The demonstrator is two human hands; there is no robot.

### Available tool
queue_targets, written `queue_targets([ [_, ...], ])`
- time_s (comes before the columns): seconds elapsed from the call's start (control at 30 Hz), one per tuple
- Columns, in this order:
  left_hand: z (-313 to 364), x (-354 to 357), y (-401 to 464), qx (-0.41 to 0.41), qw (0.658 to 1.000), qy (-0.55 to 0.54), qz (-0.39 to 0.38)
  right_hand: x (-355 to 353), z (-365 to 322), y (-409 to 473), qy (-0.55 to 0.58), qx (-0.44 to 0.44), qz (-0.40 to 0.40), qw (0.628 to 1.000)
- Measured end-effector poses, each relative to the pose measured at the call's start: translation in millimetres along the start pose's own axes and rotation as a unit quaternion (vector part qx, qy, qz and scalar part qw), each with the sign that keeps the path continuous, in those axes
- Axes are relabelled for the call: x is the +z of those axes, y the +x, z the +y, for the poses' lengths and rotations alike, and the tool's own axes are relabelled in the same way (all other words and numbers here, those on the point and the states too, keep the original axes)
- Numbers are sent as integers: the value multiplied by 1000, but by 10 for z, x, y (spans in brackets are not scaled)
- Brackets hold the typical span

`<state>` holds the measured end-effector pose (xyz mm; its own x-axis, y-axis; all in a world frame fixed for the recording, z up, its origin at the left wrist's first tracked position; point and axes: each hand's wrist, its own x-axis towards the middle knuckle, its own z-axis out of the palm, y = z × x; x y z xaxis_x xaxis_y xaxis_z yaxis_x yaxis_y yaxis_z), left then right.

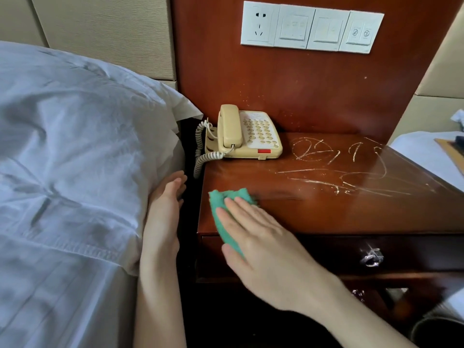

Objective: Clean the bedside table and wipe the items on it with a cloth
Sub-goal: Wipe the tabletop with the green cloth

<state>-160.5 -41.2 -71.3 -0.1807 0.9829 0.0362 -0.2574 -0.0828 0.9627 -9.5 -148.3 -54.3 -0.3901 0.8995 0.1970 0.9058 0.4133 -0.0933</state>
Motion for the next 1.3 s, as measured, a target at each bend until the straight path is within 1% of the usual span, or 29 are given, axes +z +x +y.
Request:
queue_targets([
  [0.1,-17,-29,-8,-3,1000,10,2,37,-127,167,-7,-9,15,1000],
  [0.23,-27,-26,-34,-1,1000,24,1,-26,112,261,8,24,-8,1000],
  [0.43,-51,116,-114,-4,998,59,-38,-158,723,42,-13,140,-24,990],
  [0.6,-67,204,-155,10,993,109,-52,-286,1152,-352,-9,226,-8,974],
  [0.7,-75,255,-190,26,988,138,-57,-321,1248,-476,-14,259,1,966],
  [0.8,-94,286,-198,36,986,156,-53,-308,1150,-465,-18,240,13,971],
  [0.97,-97,301,-193,31,987,148,-52,-214,723,-293,7,132,3,991],
  [1.07,-97,316,-205,38,985,159,-49,-147,574,-20,27,90,-14,996],
  [1.17,-99,325,-209,44,982,177,-46,-111,610,387,33,88,-42,995],
  [1.3,-89,322,-217,53,979,193,-46,-104,799,811,17,123,-61,990],
])
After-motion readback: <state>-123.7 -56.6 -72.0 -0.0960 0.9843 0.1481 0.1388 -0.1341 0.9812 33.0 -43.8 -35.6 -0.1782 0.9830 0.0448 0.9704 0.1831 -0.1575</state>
